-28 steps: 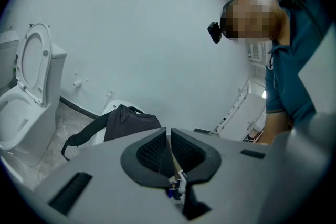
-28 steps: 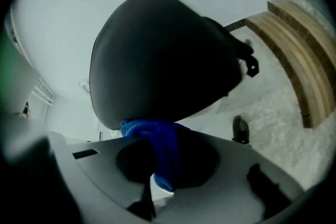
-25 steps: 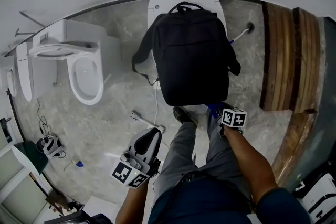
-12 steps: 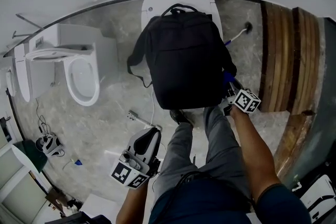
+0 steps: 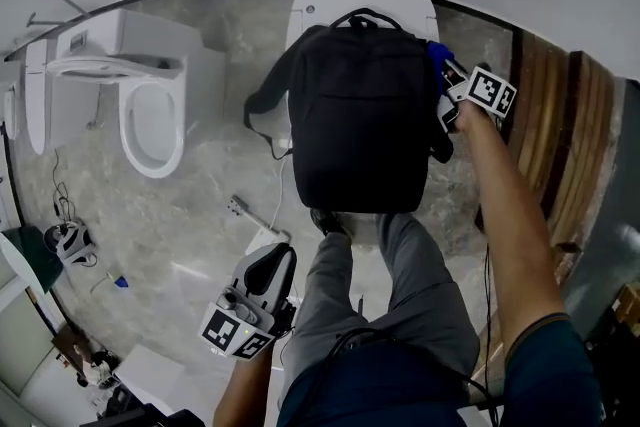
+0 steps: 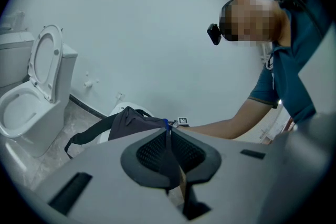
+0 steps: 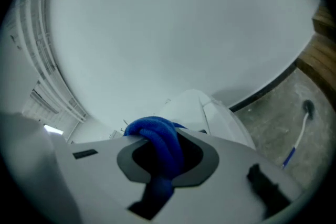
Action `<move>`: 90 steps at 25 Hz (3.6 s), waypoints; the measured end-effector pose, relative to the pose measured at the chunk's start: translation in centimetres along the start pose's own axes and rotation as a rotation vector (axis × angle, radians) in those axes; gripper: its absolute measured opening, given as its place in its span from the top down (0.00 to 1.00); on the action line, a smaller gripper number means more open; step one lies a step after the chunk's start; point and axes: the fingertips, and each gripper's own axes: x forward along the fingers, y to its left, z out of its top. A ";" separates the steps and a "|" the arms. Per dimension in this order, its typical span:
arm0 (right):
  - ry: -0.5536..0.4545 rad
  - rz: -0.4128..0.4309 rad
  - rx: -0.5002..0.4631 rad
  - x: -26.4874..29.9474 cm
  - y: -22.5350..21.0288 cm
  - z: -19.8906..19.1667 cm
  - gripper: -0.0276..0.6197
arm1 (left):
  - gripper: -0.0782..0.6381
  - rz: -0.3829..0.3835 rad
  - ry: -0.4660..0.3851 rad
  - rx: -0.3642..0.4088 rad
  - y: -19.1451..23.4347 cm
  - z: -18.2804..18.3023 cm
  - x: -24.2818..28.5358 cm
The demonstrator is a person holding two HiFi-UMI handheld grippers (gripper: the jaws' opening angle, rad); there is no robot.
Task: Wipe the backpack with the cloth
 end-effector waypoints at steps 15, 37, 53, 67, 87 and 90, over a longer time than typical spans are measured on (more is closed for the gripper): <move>0.627 0.002 -1.106 10.7 11.1 -3.0 0.90 | 0.84 0.038 -0.090 -0.042 -1.4 -0.9 -0.9; 1.869 0.353 -2.172 4.6 18.9 -40.4 0.90 | 0.84 0.200 -0.323 -0.171 5.8 -2.8 -14.0; 0.896 0.162 -1.551 -6.2 23.1 -39.1 0.90 | 0.84 0.153 -0.259 -0.168 6.5 -2.2 -13.4; 0.222 -0.502 -1.250 -12.0 12.2 -12.9 0.90 | 0.84 0.025 -0.123 -0.098 2.7 -0.4 -4.0; 0.441 -0.342 -1.496 4.5 8.2 -2.6 0.90 | 0.84 0.072 -0.127 -0.103 1.9 0.0 -1.7; 0.284 -0.435 -1.153 -2.2 5.8 0.2 0.90 | 0.84 0.066 -0.116 -0.103 2.2 -0.2 -1.5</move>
